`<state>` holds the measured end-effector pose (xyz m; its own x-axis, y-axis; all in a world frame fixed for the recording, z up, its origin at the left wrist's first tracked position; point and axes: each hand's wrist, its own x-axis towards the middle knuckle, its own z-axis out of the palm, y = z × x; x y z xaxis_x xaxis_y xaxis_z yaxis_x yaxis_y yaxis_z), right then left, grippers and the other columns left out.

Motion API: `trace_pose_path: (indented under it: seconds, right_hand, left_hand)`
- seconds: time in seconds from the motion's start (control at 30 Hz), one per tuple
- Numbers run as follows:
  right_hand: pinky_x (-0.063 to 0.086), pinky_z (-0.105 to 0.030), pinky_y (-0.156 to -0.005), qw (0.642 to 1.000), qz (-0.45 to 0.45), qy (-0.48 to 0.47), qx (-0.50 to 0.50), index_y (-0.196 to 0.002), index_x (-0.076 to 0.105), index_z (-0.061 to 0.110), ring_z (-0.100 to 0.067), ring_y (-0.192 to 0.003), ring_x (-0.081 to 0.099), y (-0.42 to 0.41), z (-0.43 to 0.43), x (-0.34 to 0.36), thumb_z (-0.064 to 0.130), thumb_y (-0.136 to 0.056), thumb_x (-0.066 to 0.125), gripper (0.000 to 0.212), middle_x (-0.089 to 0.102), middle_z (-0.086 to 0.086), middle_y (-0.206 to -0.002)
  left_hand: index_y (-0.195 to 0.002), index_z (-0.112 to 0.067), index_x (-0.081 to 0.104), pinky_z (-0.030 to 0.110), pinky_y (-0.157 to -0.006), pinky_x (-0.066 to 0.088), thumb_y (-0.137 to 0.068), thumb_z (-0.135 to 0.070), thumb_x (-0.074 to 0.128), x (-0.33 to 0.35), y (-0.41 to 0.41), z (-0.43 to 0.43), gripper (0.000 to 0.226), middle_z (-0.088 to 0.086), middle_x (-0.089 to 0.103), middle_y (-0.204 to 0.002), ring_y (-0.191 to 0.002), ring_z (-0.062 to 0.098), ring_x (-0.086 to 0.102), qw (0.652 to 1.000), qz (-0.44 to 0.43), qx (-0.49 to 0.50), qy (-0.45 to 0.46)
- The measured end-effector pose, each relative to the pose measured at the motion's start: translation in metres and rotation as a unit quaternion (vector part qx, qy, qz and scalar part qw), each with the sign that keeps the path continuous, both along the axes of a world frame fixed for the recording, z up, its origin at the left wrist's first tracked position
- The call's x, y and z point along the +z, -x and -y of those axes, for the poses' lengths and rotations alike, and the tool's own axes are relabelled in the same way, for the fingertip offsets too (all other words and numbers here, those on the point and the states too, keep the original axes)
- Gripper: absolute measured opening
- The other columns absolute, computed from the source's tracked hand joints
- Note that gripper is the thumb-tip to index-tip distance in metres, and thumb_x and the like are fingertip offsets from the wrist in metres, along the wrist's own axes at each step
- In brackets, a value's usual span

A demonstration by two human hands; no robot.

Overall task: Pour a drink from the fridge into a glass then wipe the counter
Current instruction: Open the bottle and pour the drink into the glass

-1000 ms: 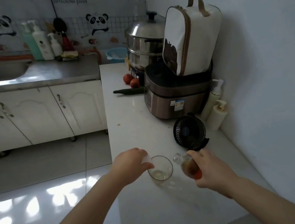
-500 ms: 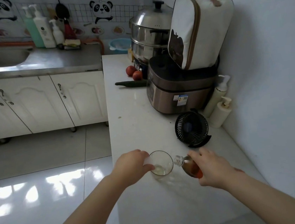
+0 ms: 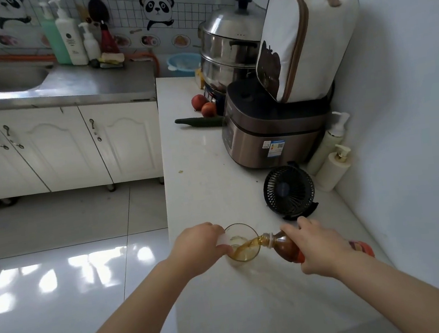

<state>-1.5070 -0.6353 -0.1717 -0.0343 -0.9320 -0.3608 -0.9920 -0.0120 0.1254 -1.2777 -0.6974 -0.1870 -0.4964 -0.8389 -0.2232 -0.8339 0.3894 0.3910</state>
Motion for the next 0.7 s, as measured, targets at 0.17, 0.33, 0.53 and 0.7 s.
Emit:
trace_pose_path:
  seconds: [0.17, 0.33, 0.53, 0.7]
  right_hand:
    - [0.046, -0.036, -0.075, 1.0, -0.004, -0.003, 0.006, -0.129, 0.03, 0.032, -0.024, -0.106, 0.044, 0.0019, 0.0008, -0.001, 0.021, -0.07, 0.066, 0.07, 0.041, -0.003, -0.117]
    - [0.048, -0.037, -0.078, 1.0, -0.004, -0.004, 0.005, -0.131, 0.028, 0.032, -0.023, -0.108, 0.043, 0.004, -0.0005, -0.0024, 0.022, -0.07, 0.066, 0.072, 0.041, -0.003, -0.119]
    - [0.045, -0.034, -0.072, 1.0, 0.005, 0.002, 0.002, -0.129, 0.03, 0.032, -0.023, -0.106, 0.044, 0.0048, -0.0021, -0.0052, 0.023, -0.069, 0.067, 0.072, 0.041, -0.003, -0.116]
    - [0.045, -0.033, -0.072, 1.0, 0.017, 0.009, -0.002, -0.128, 0.031, 0.032, -0.022, -0.104, 0.044, 0.0048, -0.0045, -0.0055, 0.024, -0.069, 0.067, 0.07, 0.042, -0.002, -0.115]
  left_hand:
    - [-0.128, -0.022, 0.051, 0.031, -0.085, 0.044, -0.089, -0.048, 0.052, -0.0017, 0.0005, 0.0, 0.047, 0.0, 0.058, -0.121, -0.107, 0.021, 0.056, 1.0, -0.005, 0.002, -0.006]
    - [-0.129, -0.022, 0.05, 0.028, -0.081, 0.043, -0.09, -0.048, 0.051, -0.0011, 0.0011, 0.0008, 0.048, 0.001, 0.058, -0.121, -0.106, 0.021, 0.056, 1.0, -0.005, 0.0, -0.004]
    - [-0.128, -0.021, 0.051, 0.028, -0.079, 0.043, -0.09, -0.047, 0.051, -0.0015, 0.0025, 0.0002, 0.047, 0.001, 0.059, -0.119, -0.104, 0.02, 0.057, 1.0, -0.006, -0.004, -0.004]
    - [-0.131, -0.022, 0.049, 0.032, -0.087, 0.045, -0.089, -0.049, 0.051, -0.0021, 0.0039, -0.0005, 0.049, 0.001, 0.058, -0.123, -0.108, 0.022, 0.056, 1.0, -0.001, -0.004, -0.01]
